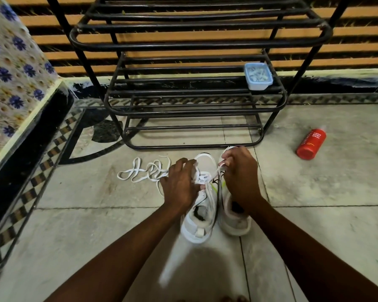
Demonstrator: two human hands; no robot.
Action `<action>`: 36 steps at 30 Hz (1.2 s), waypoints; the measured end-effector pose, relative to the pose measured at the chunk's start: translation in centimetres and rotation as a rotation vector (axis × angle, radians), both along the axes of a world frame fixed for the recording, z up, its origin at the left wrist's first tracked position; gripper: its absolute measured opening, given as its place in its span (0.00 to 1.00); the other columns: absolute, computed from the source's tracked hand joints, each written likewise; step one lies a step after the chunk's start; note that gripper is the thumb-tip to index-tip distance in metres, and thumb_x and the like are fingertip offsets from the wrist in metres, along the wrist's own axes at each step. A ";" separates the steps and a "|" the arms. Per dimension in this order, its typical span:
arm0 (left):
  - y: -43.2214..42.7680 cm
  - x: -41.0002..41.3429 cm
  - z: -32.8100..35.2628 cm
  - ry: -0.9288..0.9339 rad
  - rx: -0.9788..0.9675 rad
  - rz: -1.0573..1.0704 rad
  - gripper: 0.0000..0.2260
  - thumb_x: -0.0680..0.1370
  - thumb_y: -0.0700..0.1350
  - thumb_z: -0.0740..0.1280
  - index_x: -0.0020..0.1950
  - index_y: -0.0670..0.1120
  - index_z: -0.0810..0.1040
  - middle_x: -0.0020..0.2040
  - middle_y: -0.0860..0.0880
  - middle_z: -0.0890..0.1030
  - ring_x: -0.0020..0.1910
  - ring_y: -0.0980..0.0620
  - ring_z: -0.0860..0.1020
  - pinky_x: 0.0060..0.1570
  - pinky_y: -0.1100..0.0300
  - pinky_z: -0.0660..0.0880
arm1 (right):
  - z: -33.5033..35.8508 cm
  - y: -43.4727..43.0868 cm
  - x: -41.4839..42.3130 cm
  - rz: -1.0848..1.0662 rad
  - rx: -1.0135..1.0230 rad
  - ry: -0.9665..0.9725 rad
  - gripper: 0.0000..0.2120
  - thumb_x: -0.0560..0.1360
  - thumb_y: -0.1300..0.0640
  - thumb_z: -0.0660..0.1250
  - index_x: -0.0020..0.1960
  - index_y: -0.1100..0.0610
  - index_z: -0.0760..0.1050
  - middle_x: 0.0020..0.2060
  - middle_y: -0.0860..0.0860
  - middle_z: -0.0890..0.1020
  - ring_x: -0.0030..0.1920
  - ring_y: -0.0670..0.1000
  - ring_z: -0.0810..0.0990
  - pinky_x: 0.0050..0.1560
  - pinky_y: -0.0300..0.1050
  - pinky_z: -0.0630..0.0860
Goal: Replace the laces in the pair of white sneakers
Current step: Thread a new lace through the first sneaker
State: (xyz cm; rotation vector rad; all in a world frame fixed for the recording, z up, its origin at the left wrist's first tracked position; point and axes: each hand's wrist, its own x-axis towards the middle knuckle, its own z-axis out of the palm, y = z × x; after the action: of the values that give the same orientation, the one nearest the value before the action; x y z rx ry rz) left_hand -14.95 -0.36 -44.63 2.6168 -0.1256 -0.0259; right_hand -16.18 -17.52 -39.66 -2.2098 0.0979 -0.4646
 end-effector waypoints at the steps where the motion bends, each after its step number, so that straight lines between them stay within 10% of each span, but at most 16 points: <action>1: 0.0 0.0 0.0 0.008 0.025 -0.018 0.31 0.71 0.58 0.76 0.71 0.60 0.70 0.74 0.57 0.68 0.73 0.50 0.66 0.63 0.43 0.67 | 0.4 -0.2 0.1 -0.036 0.345 0.073 0.14 0.68 0.77 0.64 0.46 0.62 0.78 0.38 0.58 0.78 0.40 0.58 0.84 0.41 0.47 0.81; 3: -0.1 -0.2 -0.1 -0.004 0.097 -0.042 0.27 0.73 0.54 0.75 0.71 0.62 0.71 0.75 0.59 0.68 0.74 0.51 0.66 0.62 0.44 0.66 | 0.6 -0.4 0.2 0.037 0.809 0.285 0.13 0.71 0.79 0.58 0.44 0.66 0.76 0.33 0.61 0.76 0.38 0.62 0.86 0.40 0.53 0.84; 5: -0.2 -0.4 -0.1 -0.025 0.121 -0.059 0.26 0.74 0.53 0.74 0.71 0.62 0.72 0.74 0.60 0.70 0.74 0.52 0.66 0.62 0.44 0.65 | 0.2 -0.9 0.2 0.187 0.797 0.393 0.14 0.73 0.79 0.56 0.40 0.66 0.76 0.32 0.62 0.76 0.33 0.60 0.83 0.40 0.52 0.82; 13: -0.1 -0.4 -0.2 0.001 0.160 -0.040 0.19 0.75 0.59 0.72 0.64 0.58 0.76 0.74 0.57 0.69 0.73 0.49 0.65 0.61 0.42 0.64 | 0.7 -0.8 1.1 0.712 -0.620 0.218 0.10 0.70 0.67 0.64 0.50 0.60 0.76 0.48 0.55 0.71 0.40 0.55 0.74 0.40 0.48 0.71; 19: -0.2 -0.5 0.1 0.002 0.179 -0.060 0.23 0.75 0.58 0.72 0.69 0.62 0.73 0.77 0.57 0.66 0.75 0.50 0.62 0.63 0.39 0.63 | 1.7 0.4 1.5 0.670 -1.028 0.056 0.09 0.75 0.65 0.57 0.44 0.64 0.76 0.48 0.60 0.76 0.51 0.61 0.75 0.35 0.46 0.66; 23: -0.2 -0.5 0.2 0.045 0.186 -0.043 0.19 0.76 0.56 0.72 0.67 0.62 0.76 0.78 0.55 0.64 0.76 0.48 0.60 0.65 0.38 0.62 | 2.1 -0.6 1.6 0.308 -0.736 -0.193 0.02 0.74 0.65 0.67 0.45 0.61 0.75 0.47 0.57 0.78 0.48 0.58 0.76 0.44 0.52 0.73; 27: -0.3 -0.6 0.3 0.057 0.172 -0.036 0.19 0.75 0.55 0.72 0.66 0.61 0.76 0.78 0.57 0.65 0.76 0.50 0.60 0.65 0.39 0.62 | 3.1 -0.4 1.4 0.165 0.734 0.178 0.10 0.79 0.70 0.60 0.41 0.59 0.71 0.41 0.58 0.82 0.43 0.60 0.83 0.42 0.51 0.80; 29: -0.3 -0.6 0.3 0.056 0.179 -0.038 0.20 0.76 0.55 0.72 0.67 0.60 0.75 0.77 0.58 0.66 0.75 0.51 0.61 0.63 0.40 0.63 | 3.0 -0.6 1.5 0.225 0.925 0.287 0.12 0.81 0.68 0.56 0.40 0.58 0.69 0.37 0.59 0.81 0.31 0.56 0.78 0.30 0.45 0.74; 33: -0.4 -0.6 0.5 0.043 0.180 -0.028 0.23 0.75 0.53 0.72 0.69 0.60 0.72 0.70 0.60 0.71 0.71 0.51 0.66 0.59 0.42 0.63 | 2.2 -2.4 1.9 0.545 -0.602 0.173 0.04 0.78 0.59 0.65 0.51 0.58 0.71 0.43 0.56 0.79 0.39 0.54 0.75 0.39 0.48 0.74; 36: -0.4 -0.6 0.4 0.055 0.190 -0.016 0.25 0.76 0.54 0.72 0.71 0.61 0.69 0.70 0.58 0.71 0.71 0.50 0.66 0.61 0.43 0.63 | 2.1 -2.3 1.7 0.683 -1.009 0.373 0.08 0.76 0.57 0.68 0.54 0.56 0.74 0.48 0.54 0.78 0.50 0.55 0.78 0.44 0.47 0.76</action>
State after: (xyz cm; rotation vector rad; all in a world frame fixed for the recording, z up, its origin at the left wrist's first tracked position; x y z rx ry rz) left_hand -15.54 -0.71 -44.26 2.8014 -0.1308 -0.1216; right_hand -14.51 -19.83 -37.53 -3.0465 -0.8404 0.3890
